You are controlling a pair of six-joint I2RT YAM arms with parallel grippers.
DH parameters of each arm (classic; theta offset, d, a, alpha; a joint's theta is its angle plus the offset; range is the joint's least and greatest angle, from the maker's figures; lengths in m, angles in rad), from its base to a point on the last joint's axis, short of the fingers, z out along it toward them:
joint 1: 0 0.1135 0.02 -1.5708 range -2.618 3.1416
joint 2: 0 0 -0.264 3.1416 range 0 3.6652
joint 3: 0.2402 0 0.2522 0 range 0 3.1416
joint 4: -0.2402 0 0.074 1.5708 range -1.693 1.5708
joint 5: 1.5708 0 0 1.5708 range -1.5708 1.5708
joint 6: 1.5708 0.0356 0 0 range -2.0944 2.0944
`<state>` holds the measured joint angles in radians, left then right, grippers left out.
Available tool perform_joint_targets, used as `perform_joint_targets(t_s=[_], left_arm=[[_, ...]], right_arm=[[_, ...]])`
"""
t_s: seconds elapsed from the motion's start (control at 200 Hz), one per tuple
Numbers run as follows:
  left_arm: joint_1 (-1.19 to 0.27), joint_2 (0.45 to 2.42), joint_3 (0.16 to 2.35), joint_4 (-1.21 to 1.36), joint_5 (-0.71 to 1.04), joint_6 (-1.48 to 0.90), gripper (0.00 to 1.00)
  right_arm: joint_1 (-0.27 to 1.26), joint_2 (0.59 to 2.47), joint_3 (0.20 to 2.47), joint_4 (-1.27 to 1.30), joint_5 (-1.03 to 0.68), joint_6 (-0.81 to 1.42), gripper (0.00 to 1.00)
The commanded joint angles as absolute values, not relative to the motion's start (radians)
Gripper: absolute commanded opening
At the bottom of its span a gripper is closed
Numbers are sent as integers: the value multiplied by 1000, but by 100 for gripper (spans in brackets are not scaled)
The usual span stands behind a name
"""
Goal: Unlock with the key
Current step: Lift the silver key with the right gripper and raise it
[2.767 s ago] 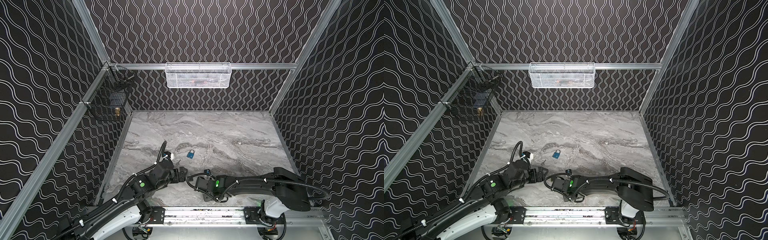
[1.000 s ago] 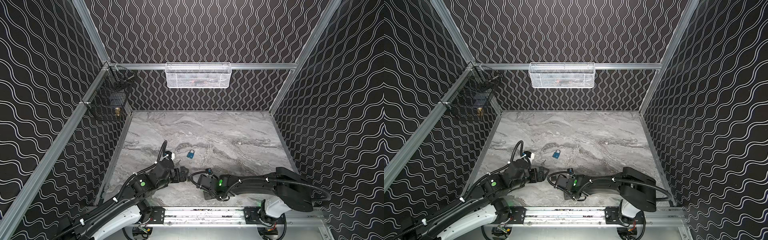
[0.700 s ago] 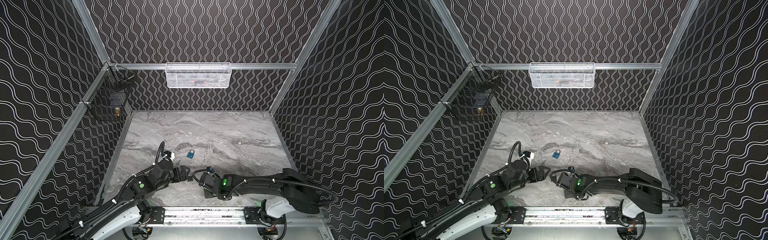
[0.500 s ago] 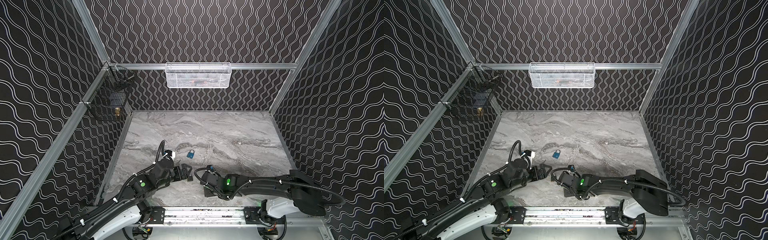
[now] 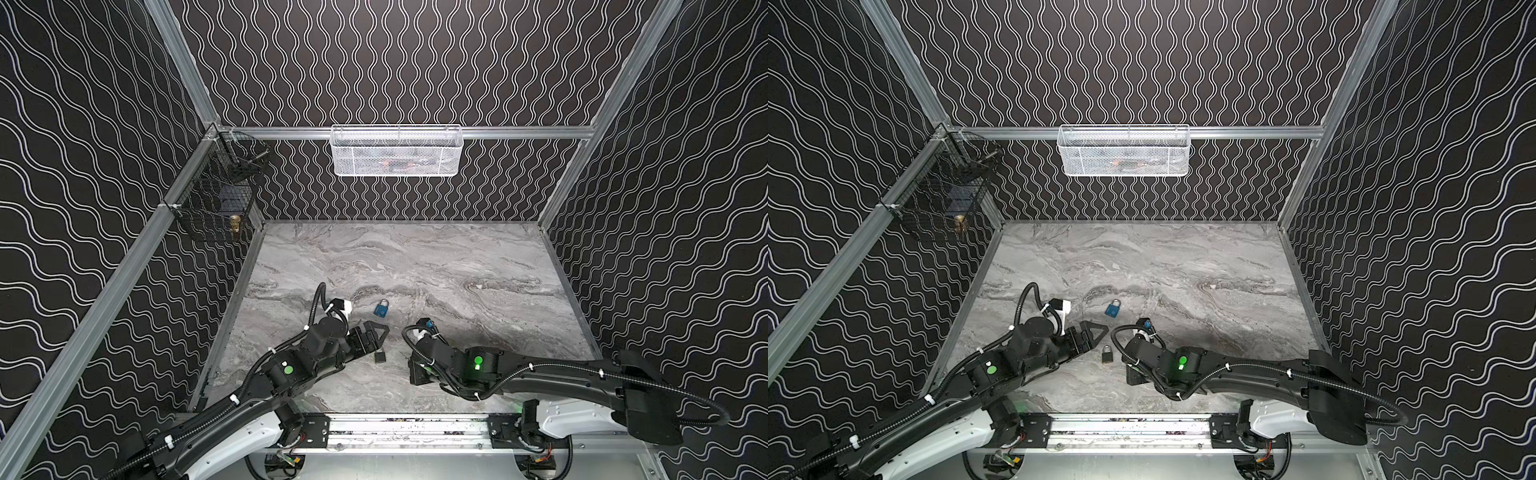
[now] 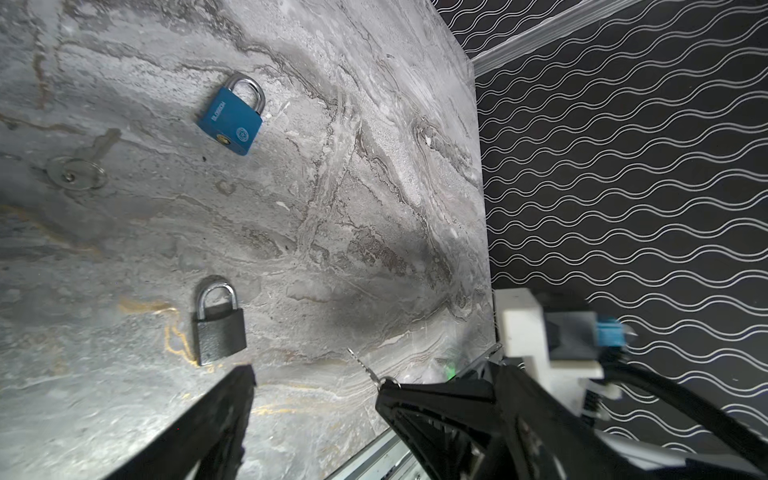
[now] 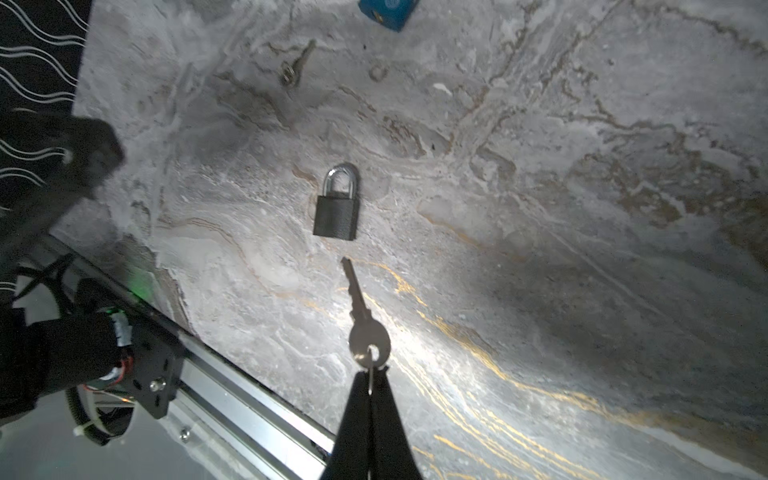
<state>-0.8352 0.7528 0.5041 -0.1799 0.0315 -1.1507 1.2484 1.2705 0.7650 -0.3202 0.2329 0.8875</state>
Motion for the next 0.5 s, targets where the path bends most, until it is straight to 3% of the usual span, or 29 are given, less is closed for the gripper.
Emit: perform_joint_targets(t_s=[0.0, 0.496], left_arm=[[-836, 777, 512, -109, 38, -1196, 89], [-883, 877, 508, 29, 23, -1259, 62]], right_arm=[[1247, 1239, 770, -250, 285, 838, 0], [1248, 1240, 813, -109, 303, 713, 0]])
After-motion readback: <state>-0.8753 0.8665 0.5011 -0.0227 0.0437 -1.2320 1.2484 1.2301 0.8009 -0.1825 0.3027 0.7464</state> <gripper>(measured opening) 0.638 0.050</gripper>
